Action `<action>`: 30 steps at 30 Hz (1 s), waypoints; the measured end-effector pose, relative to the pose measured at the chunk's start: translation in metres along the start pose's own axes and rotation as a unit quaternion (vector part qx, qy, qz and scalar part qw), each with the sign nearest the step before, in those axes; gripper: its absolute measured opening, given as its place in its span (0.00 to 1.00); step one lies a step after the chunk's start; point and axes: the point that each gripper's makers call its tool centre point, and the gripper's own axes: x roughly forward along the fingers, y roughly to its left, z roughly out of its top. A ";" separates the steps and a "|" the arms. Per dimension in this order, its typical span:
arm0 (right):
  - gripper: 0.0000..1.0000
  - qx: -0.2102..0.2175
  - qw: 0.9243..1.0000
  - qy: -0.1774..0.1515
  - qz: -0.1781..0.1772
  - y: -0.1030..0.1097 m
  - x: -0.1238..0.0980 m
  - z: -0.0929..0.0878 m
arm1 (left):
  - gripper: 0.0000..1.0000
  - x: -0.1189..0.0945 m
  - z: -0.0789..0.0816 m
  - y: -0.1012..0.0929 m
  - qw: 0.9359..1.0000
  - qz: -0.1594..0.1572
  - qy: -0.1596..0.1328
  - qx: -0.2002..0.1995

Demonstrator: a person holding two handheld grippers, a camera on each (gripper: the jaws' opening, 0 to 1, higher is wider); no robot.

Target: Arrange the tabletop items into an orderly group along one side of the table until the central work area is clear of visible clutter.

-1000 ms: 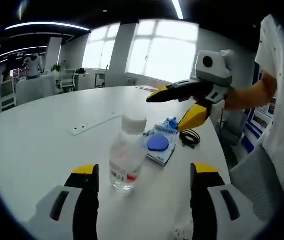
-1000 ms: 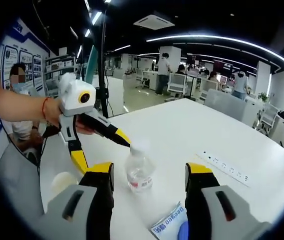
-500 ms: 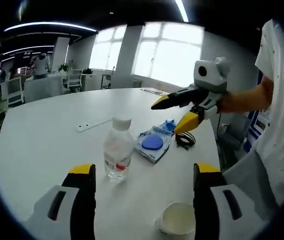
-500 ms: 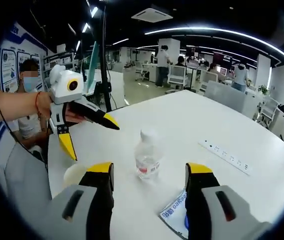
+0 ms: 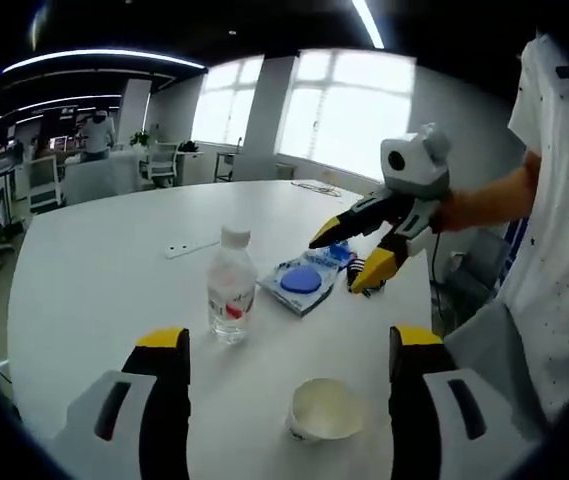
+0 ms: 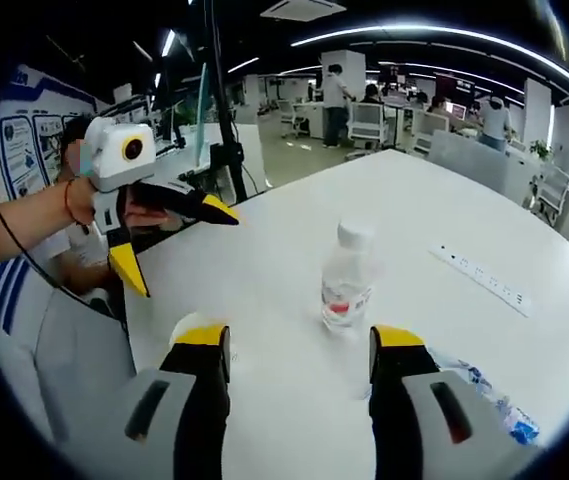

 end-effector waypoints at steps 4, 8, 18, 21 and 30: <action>0.51 0.011 1.000 0.023 0.018 0.014 0.007 -0.009 | 0.83 -0.007 -0.006 -0.007 1.000 0.006 -0.001 -0.003; 0.45 0.006 0.998 0.048 0.037 0.028 0.018 -0.016 | 0.83 -0.014 -0.010 -0.013 1.000 0.013 -0.004 -0.005; 0.39 -0.032 0.992 0.093 0.075 0.050 0.052 -0.024 | 0.83 -0.027 -0.016 -0.014 1.000 0.027 -0.010 -0.008; 0.36 -0.035 0.990 0.106 0.086 0.053 0.060 -0.028 | 0.83 -0.029 -0.018 -0.014 0.999 0.030 -0.012 -0.010; 0.21 -0.052 0.984 0.139 0.103 0.063 0.082 -0.040 | 0.83 -0.035 -0.025 -0.017 0.999 0.041 -0.020 -0.020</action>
